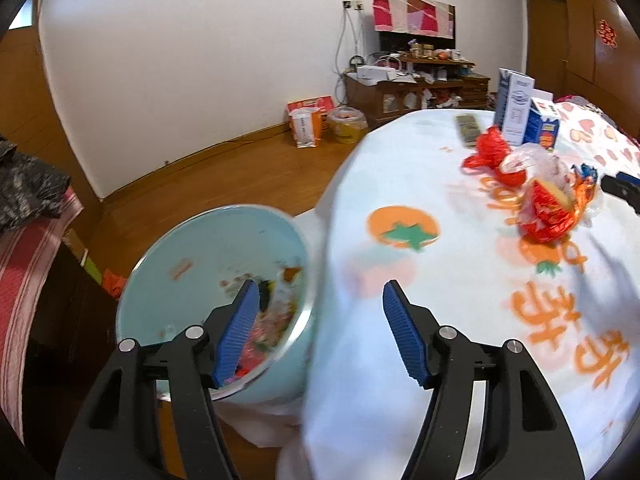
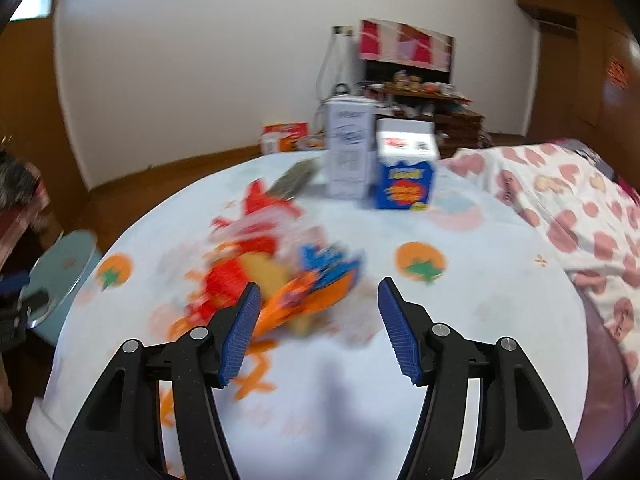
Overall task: Collect trash
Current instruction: 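Move the right gripper back to the table and grasp the red candy wrapper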
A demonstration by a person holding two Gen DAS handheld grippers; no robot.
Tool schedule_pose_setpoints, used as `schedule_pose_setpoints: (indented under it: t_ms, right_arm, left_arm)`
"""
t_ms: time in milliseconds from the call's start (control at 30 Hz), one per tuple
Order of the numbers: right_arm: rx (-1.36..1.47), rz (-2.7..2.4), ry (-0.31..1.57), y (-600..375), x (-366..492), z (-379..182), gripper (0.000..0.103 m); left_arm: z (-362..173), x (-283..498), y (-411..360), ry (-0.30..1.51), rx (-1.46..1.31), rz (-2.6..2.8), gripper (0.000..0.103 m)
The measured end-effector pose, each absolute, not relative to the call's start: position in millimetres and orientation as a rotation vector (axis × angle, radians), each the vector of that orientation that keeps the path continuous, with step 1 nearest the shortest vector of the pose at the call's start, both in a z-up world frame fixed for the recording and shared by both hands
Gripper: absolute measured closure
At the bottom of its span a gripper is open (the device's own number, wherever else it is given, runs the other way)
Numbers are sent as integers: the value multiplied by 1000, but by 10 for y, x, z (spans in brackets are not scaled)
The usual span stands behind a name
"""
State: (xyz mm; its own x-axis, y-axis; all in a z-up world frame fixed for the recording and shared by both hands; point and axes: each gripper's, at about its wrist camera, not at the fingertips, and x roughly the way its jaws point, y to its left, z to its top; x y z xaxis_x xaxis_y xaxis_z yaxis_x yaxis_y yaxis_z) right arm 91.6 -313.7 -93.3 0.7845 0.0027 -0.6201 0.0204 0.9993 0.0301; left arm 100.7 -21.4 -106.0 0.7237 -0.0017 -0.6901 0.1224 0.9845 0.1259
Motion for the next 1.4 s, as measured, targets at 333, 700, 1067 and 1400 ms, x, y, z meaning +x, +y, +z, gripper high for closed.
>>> schedule_pose_setpoints:
  t_ms: [333,700,1067,1400]
  right_arm:
    - [23,-96,770,-3327,1259,-1089,41]
    - [25,-15,800,-3556,304,-1143,41]
    - [24,37,749,-3224,480,-975,41]
    - [-150,25,822,-2220,743,-1244,22]
  left_arm:
    - [-1123,1136,-428,774,179,-83,34]
    - [-1211,1208,-187,808,124,-53,33]
    - [-1134,1087,-158,785,141,-52,32]
    - [-1172,1058,-230,791,138,-83,31]
